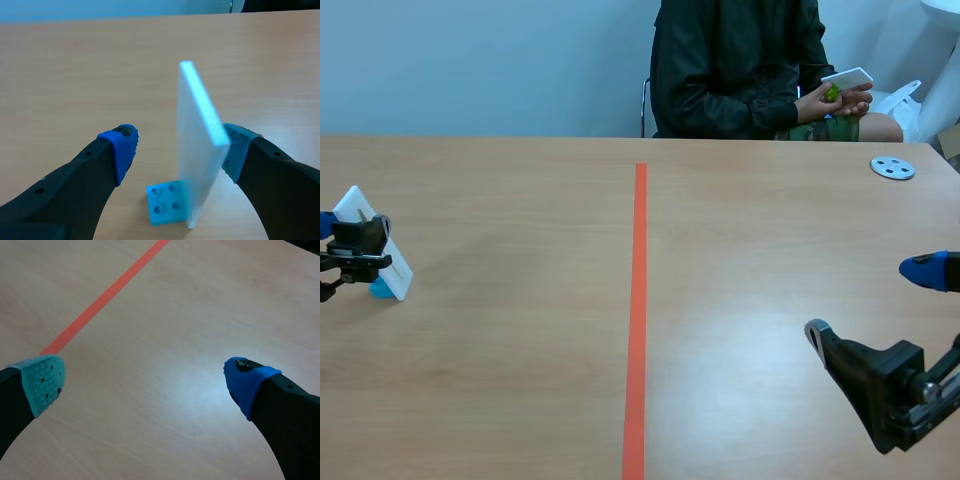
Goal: Sort the leaf by its shape. The table is split by an orange tape line. A compound leaf with several leaflets goes to the left side, a simple leaf with one blade goes to the right side. Return to the home posture when a red brick is placed on the table.
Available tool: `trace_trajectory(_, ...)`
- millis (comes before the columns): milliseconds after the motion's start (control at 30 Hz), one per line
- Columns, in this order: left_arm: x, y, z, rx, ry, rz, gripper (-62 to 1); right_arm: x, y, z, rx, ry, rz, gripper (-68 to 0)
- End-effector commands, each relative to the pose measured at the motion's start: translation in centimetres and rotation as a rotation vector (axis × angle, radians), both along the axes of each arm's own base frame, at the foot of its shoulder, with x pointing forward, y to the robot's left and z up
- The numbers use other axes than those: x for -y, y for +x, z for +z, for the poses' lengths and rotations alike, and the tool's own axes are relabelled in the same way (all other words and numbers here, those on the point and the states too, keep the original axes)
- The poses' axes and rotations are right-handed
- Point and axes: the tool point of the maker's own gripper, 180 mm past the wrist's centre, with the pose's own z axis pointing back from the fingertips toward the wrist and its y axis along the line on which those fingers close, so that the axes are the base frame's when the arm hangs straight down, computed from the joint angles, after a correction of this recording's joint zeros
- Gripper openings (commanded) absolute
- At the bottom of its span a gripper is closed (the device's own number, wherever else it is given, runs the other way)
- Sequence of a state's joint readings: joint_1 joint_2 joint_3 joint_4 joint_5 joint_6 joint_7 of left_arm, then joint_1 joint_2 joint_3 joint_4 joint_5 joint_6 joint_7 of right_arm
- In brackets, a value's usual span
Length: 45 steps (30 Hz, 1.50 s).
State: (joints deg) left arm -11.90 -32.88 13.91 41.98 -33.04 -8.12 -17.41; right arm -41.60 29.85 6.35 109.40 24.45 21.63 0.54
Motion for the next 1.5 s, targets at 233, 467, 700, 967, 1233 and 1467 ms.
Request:
trace_trajectory(233, 1.2, 0.2, 3.7, 0.106, 0.045, -0.012, -22.2, 0.0, 0.6, 1.0, 0.037, 0.008, -0.004, 0.4)
trace_trajectory(467, -0.4, 1.0, 6.6, 0.138, 0.078, 0.052, -14.3, 0.0, 0.6, 1.0, 0.037, 0.008, -0.004, 0.4)
trace_trajectory(700, 1.6, 0.0, 9.3, 0.093, 0.079, -0.028, -14.3, 0.0, 0.6, 1.0, 0.037, 0.008, -0.004, 0.4)
trace_trajectory(967, 12.2, -5.4, 12.4, 0.113, 0.056, -0.403, -13.6, 0.0, 0.6, 1.0, 0.037, 0.008, -0.004, 0.4)
trace_trajectory(1233, 19.1, -12.1, 12.4, 0.071, -0.006, -0.661, 1.4, 0.0, 0.6, 1.0, 0.037, 0.008, -0.004, 0.4)
trace_trajectory(1467, 20.8, -15.2, 10.6, 0.000, -0.139, -0.672, 1.4, 0.0, 0.6, 1.0, 0.038, 0.008, -0.004, 0.4)
